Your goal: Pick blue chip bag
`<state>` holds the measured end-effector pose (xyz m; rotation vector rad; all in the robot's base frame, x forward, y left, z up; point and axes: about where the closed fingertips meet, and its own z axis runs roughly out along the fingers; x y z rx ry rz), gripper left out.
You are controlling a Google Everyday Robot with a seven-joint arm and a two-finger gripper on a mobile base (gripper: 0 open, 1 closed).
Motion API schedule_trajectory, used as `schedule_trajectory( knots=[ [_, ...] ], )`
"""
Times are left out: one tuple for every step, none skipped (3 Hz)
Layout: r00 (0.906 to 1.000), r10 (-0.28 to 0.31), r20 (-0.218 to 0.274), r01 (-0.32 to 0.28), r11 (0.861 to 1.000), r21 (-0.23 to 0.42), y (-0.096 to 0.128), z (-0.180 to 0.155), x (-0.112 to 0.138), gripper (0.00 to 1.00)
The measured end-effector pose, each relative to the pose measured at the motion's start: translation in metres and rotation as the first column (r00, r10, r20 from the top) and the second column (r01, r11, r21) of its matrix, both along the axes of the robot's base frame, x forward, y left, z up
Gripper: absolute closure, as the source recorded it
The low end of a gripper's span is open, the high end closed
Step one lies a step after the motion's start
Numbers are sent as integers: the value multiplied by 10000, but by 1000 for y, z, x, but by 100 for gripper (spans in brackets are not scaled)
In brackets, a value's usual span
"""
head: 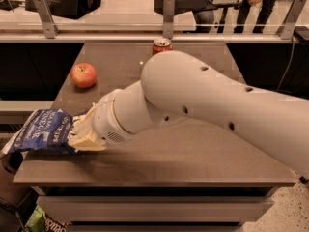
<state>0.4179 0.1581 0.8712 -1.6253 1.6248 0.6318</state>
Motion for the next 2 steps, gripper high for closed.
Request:
schedule_trajectory(
  knots=[
    [10000, 29, 32, -29, 10000, -12, 1, 1, -1, 88],
    [10000, 58, 63, -58, 10000, -23, 3, 2, -3, 85]
  ],
)
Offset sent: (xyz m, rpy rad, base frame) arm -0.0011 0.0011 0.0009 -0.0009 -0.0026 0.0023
